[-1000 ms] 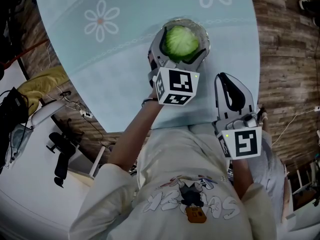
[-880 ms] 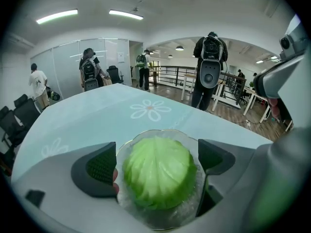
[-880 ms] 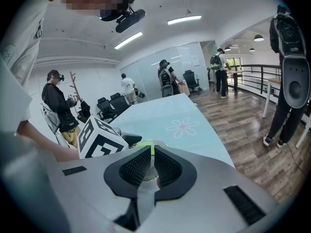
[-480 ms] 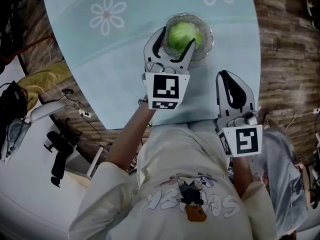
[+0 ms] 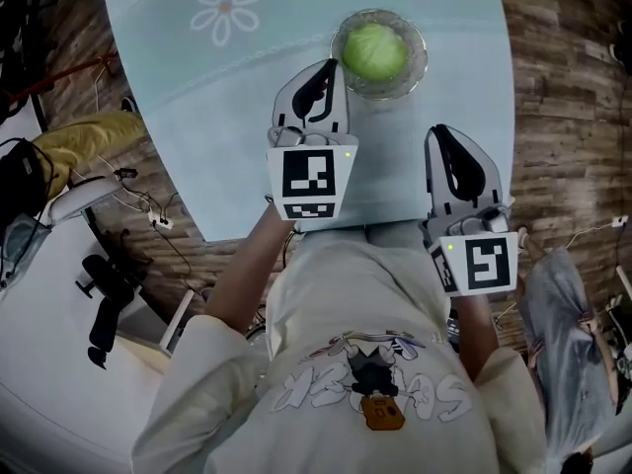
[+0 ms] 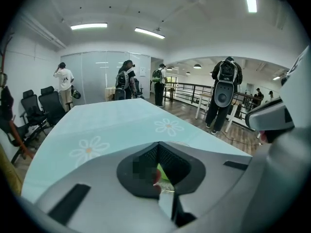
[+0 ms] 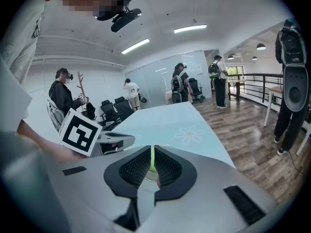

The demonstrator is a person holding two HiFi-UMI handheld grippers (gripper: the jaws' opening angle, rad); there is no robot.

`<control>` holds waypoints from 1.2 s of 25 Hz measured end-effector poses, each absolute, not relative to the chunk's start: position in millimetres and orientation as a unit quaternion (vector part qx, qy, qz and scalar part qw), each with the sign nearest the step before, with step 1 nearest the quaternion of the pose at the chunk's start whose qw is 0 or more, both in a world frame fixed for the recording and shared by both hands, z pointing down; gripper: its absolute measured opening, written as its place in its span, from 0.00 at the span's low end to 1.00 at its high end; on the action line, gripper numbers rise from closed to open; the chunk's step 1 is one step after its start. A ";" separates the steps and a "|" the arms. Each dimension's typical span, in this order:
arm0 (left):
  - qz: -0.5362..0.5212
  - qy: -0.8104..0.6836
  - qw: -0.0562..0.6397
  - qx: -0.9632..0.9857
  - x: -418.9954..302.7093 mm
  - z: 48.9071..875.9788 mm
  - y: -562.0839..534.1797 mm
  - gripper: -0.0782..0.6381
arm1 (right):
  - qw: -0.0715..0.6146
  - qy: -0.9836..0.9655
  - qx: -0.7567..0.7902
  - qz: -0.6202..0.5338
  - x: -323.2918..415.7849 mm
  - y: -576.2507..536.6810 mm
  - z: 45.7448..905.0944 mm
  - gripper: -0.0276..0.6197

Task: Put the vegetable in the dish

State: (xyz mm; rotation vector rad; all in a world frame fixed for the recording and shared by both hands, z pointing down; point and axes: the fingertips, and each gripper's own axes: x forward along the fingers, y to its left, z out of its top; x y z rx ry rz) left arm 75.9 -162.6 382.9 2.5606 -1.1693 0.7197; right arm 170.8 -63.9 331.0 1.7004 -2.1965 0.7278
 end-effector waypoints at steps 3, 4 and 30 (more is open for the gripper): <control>0.229 -0.402 0.141 0.875 60.3 367.7 -148.9 0.12 | 0.131 -0.764 0.583 0.243 158.0 -58.3 321.7 0.10; 0.221 -0.405 0.151 0.874 54.3 362.2 -144.5 0.12 | 0.129 -0.768 0.580 0.240 153.0 -56.8 318.3 0.10; 0.124 -0.439 0.151 0.877 -82.0 201.3 46.2 0.12 | 0.096 -0.812 0.567 0.102 32.2 67.1 186.0 0.10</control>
